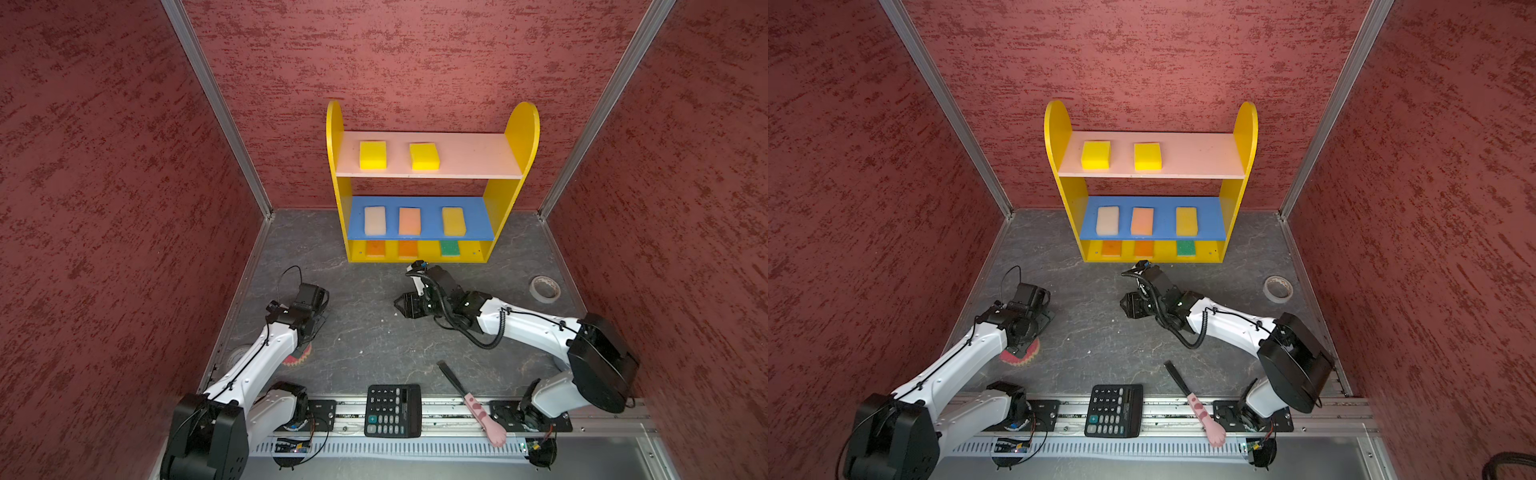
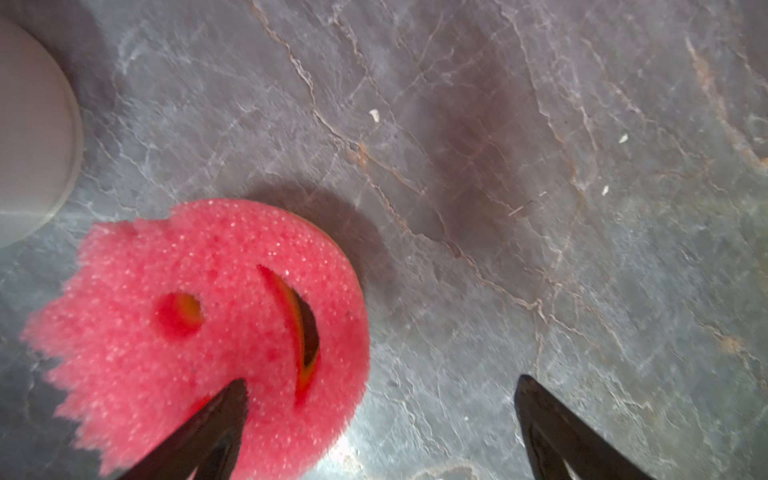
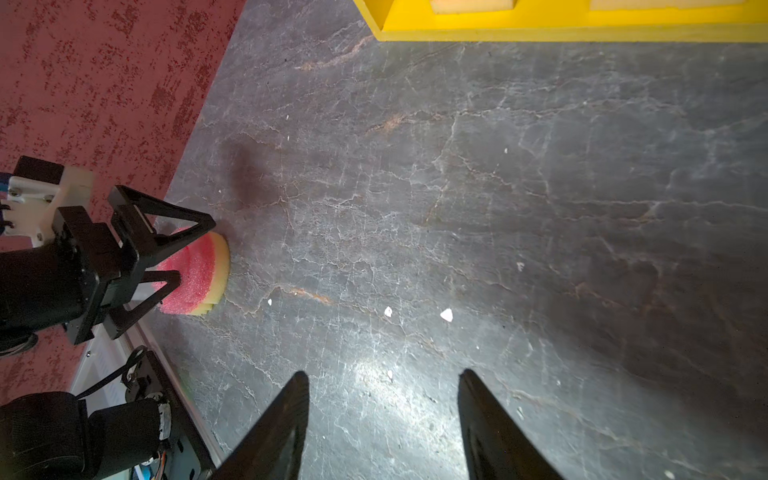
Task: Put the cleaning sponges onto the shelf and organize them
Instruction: 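Lower both grippers from the top shelf toward the pink smiley sponge, then close the right gripper on the pink smiley sponge while the left gripper withdraws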
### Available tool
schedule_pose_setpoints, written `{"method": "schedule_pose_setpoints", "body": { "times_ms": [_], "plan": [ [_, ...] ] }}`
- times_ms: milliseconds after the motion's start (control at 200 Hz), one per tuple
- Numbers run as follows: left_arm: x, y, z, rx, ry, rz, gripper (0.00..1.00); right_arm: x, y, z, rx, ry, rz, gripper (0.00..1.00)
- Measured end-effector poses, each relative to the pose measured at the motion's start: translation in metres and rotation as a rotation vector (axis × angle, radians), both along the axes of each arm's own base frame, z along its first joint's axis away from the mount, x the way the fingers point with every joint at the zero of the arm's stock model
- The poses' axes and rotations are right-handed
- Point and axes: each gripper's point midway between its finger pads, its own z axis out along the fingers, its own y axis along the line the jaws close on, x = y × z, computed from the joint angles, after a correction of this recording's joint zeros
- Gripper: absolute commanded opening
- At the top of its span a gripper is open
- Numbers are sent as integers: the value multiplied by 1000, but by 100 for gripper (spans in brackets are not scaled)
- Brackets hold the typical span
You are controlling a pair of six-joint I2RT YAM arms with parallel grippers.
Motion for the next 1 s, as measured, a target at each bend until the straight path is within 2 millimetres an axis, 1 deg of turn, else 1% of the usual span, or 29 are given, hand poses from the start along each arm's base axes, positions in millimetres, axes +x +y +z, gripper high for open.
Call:
{"method": "schedule_pose_setpoints", "body": {
  "times_ms": [100, 235, 271, 331, 406, 506, 586, 641, 716, 746, 797, 847, 902, 937, 1002],
  "plan": [
    [2, -3, -5, 11, 12, -21, 100, 5, 1, 1, 4, 0, -2, 57],
    [5, -14, -11, 87, 47, -104, 100, 13, -5, 3, 7, -2, -24, 57],
    [8, -20, -10, 107, 47, -136, 100, 16, -7, 3, 6, -3, -32, 57],
    [17, -37, -10, 128, 34, -199, 100, 23, -13, 5, 4, -7, -49, 57],
    [33, -68, -8, 120, -6, -284, 100, 33, -20, 10, 2, -17, -73, 57],
    [54, -119, -4, 87, -59, -395, 100, 47, -30, 16, -3, -33, -106, 57],
    [70, -166, 0, 36, -101, -476, 100, 54, -40, 17, -14, -36, -133, 58],
    [81, -202, 5, -21, -138, -531, 100, 57, -47, 16, -25, -33, -152, 58],
    [90, -245, 13, -107, -178, -601, 100, 61, -57, 19, -35, -37, -179, 58],
    [91, -259, 17, -141, -189, -629, 100, 62, -60, 21, -39, -41, -189, 58],
    [92, -277, 22, -185, -202, -671, 100, 63, -65, 26, -38, -53, -203, 58],
    [94, -286, 30, -215, -214, -700, 100, 61, -69, 31, -32, -66, -211, 58],
    [97, -287, 38, -234, -232, -713, 100, 59, -73, 35, -25, -79, -219, 58],
    [99, -285, 44, -244, -245, -713, 100, 56, -76, 35, -24, -84, -222, 58],
    [101, -273, 57, -254, -278, -703, 100, 53, -79, 31, -26, -80, -226, 58]
  ]
}}
